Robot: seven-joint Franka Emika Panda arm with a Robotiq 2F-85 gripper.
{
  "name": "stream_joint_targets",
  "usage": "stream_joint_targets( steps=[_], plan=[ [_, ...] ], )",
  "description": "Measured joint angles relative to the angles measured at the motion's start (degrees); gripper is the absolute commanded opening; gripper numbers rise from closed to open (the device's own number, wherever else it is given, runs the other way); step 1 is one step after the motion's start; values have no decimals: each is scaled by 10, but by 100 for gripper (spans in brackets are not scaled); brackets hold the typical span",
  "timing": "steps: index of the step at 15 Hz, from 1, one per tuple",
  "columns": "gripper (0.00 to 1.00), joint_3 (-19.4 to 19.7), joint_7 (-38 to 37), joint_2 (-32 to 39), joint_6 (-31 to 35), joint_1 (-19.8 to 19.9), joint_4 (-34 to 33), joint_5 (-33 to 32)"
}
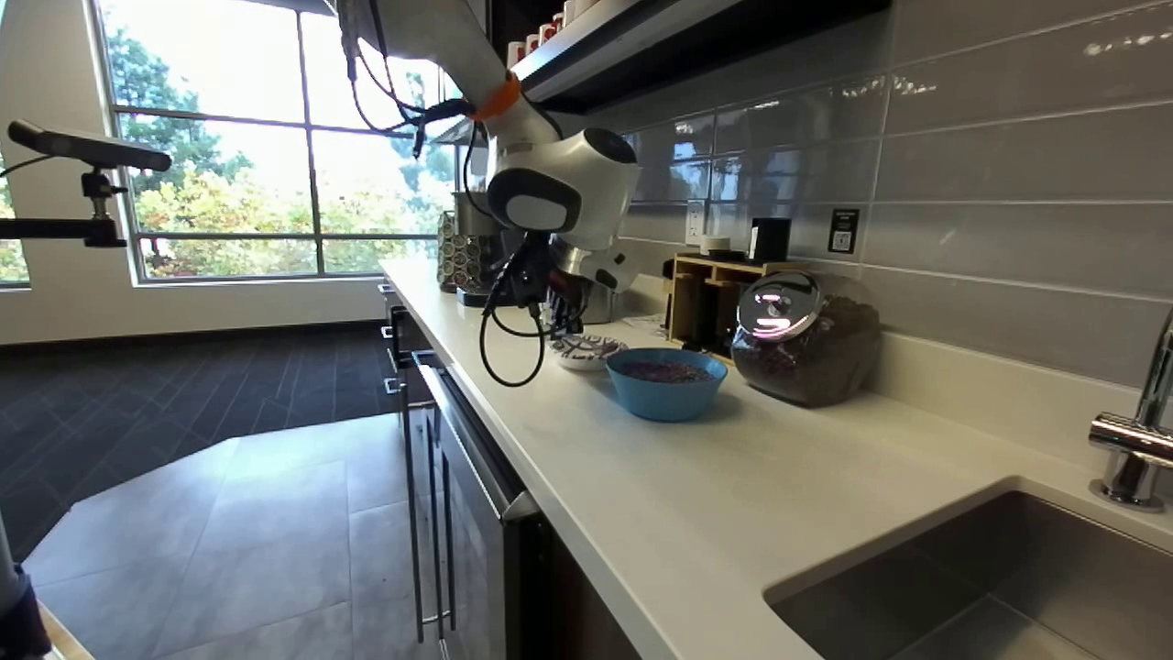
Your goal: Scoop up some cereal in the blue bowl and put it into the white one
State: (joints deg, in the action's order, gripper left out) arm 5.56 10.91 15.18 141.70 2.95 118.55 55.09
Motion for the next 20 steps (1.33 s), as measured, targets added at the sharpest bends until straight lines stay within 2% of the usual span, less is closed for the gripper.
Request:
stream_joint_targets(
  steps=[3, 6, 14, 17, 20],
  plan=[
    [1, -12, -18, -19, 44, -12, 18, -50],
    [1, -21, -58, -43, 77, -25, 44, -126],
    [1, -23, -229, -89, 158, -43, 117, -409],
    [1, -28, -241, -107, 157, -43, 126, -425],
    [1, -35, -216, -138, 131, -37, 127, -352]
  ],
)
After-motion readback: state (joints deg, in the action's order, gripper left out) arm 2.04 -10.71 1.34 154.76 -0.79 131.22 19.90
